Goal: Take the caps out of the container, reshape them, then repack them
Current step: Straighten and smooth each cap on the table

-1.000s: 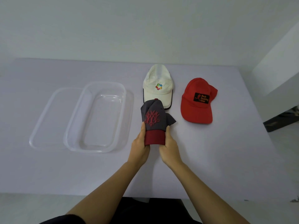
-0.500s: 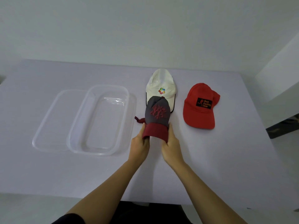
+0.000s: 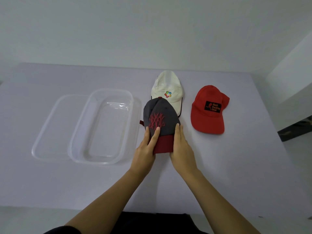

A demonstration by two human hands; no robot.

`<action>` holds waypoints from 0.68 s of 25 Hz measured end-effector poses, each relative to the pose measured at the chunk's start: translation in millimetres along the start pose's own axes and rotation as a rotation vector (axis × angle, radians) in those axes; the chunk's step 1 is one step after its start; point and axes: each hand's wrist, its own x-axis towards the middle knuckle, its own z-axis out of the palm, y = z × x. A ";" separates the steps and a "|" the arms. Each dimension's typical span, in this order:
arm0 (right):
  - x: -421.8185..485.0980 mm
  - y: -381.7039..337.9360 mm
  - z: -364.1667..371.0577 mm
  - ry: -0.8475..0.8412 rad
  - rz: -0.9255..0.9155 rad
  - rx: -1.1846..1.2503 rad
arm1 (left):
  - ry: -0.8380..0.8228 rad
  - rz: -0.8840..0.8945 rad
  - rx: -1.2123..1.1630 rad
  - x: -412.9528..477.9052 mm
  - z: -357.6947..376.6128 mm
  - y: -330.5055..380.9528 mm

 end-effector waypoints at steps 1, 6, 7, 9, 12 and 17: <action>-1.1 -3.7 -0.7 -0.002 0.002 0.029 | 0.017 0.024 0.005 -0.6 0.2 -1.0; -7.5 -18.0 -4.6 0.029 -0.017 0.308 | 0.060 0.090 -0.064 1.6 -4.0 -4.5; -7.5 -16.2 -4.2 0.044 -0.041 0.302 | 0.053 0.089 -0.059 1.8 -3.7 -3.3; -5.0 -4.6 -4.4 0.068 -0.080 0.235 | -0.025 0.099 -0.054 -0.1 -4.4 -3.7; -4.0 16.8 -6.1 0.086 -0.151 0.109 | -0.226 -0.033 -0.334 -7.1 -21.4 -8.1; -16.1 28.9 6.2 0.088 -0.314 0.018 | -0.006 -0.364 -0.490 51.3 -56.0 -2.8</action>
